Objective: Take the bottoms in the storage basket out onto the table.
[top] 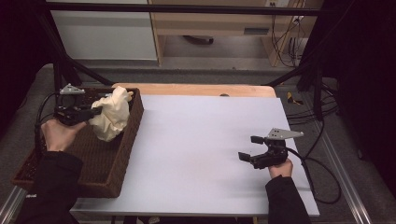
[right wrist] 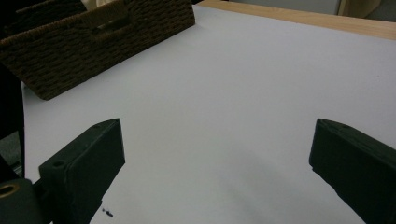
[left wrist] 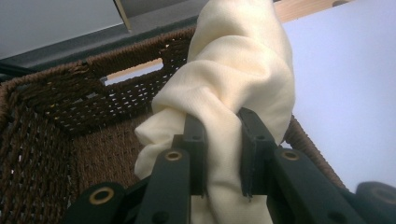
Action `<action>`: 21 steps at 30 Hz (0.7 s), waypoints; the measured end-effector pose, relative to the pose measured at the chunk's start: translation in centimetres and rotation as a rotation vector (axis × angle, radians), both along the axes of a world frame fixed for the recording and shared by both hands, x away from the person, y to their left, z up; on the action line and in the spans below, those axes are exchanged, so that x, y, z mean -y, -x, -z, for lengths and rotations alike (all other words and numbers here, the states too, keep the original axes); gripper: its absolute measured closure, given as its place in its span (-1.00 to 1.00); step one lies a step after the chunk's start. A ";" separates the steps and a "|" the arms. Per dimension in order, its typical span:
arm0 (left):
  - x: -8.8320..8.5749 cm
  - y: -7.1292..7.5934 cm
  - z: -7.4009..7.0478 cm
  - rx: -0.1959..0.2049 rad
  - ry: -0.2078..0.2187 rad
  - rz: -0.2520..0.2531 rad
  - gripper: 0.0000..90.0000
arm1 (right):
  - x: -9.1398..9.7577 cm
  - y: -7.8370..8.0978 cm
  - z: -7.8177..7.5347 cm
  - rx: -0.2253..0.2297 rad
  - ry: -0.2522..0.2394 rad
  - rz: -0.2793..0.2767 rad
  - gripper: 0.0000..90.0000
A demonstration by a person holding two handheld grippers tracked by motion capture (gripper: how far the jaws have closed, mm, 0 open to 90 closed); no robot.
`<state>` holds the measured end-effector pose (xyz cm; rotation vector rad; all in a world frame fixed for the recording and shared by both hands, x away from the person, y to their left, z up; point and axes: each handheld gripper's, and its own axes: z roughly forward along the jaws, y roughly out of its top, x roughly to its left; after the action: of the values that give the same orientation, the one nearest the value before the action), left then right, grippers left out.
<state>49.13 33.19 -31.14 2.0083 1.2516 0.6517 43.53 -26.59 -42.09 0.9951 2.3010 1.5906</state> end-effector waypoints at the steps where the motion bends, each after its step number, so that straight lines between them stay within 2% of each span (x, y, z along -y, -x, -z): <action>1: 0.0 0.1 -0.1 0.002 0.002 0.004 0.67 | 0.0 0.0 0.0 -0.001 0.000 0.001 -0.91; 10: -0.2 1.0 -1.1 0.016 0.004 0.023 0.67 | 0.0 0.0 0.0 0.000 -0.003 0.003 -0.91; 21: -1.1 1.9 -2.0 0.007 0.016 0.039 0.67 | 0.0 0.0 0.0 -0.001 0.000 0.002 -0.91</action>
<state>47.27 34.27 -29.16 2.0105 1.2074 0.6275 43.53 -26.58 -42.09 0.9977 2.3000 1.5899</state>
